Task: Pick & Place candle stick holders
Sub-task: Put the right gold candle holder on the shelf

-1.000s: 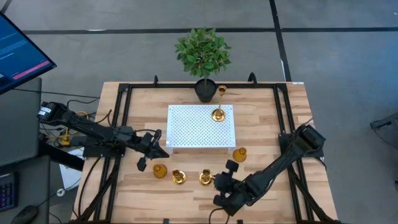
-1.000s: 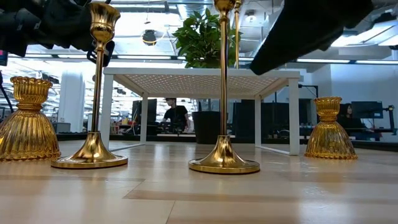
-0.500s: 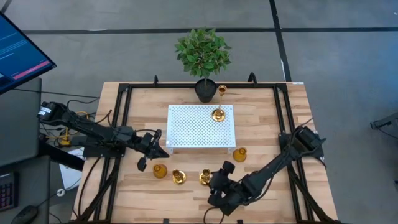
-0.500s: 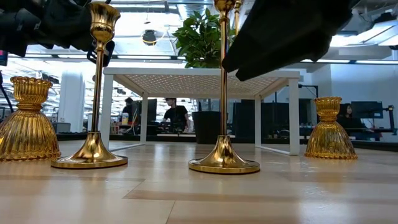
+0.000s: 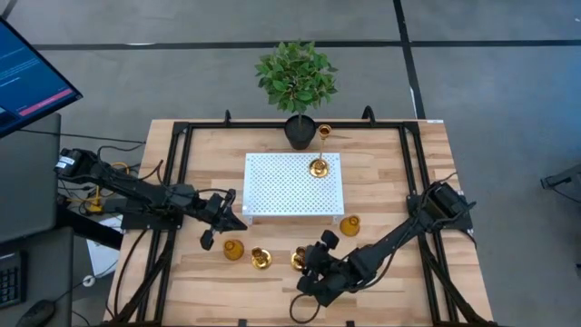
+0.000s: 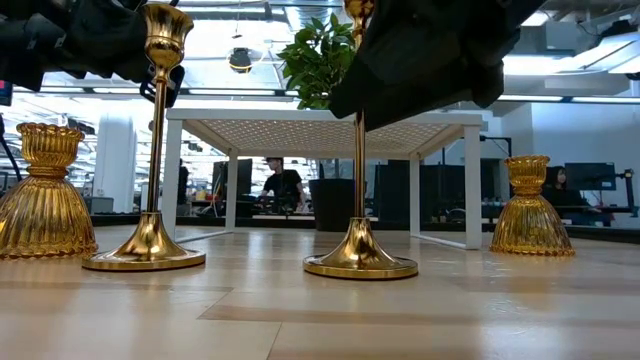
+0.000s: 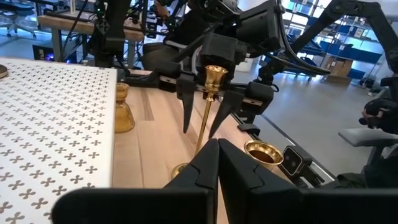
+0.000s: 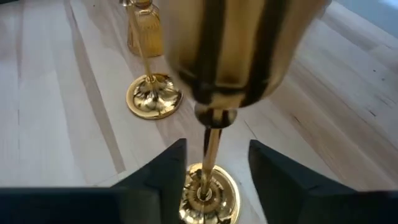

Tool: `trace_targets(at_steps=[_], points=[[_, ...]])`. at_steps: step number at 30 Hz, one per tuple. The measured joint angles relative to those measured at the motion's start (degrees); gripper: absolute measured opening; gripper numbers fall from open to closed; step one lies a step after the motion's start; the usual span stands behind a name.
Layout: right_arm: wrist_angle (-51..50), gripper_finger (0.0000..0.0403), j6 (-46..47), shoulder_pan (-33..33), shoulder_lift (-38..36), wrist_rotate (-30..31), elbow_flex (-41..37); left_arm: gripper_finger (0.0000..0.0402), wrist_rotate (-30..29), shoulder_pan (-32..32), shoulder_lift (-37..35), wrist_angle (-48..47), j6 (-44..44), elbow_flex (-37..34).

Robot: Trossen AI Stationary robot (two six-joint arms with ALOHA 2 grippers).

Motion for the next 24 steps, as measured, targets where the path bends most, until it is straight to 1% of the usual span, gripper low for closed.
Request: trace_targets(at_steps=[8, 10, 17, 24], points=[[-0.14, 0.0032, 0.00, 0.02, 0.00, 0.00, 0.00, 0.0008, 0.01, 0.00, 0.00, -0.05, -0.02, 0.00], [-0.37, 0.0012, -0.28, 0.10, 0.00, -0.01, 0.00, 0.0008, -0.01, 0.00, 0.00, -0.05, -0.04, 0.00], [-1.00, 0.0006, -3.51, 0.63, -0.67, -0.20, 0.00, 0.0008, -0.01, -0.01, 0.00, -0.03, -0.05, 0.00], [-3.42, 0.0003, -8.06, 1.47, -6.46, -1.23, 0.00, 0.0008, -0.02, -0.01, 0.00, 1.18, 0.21, -0.02]])
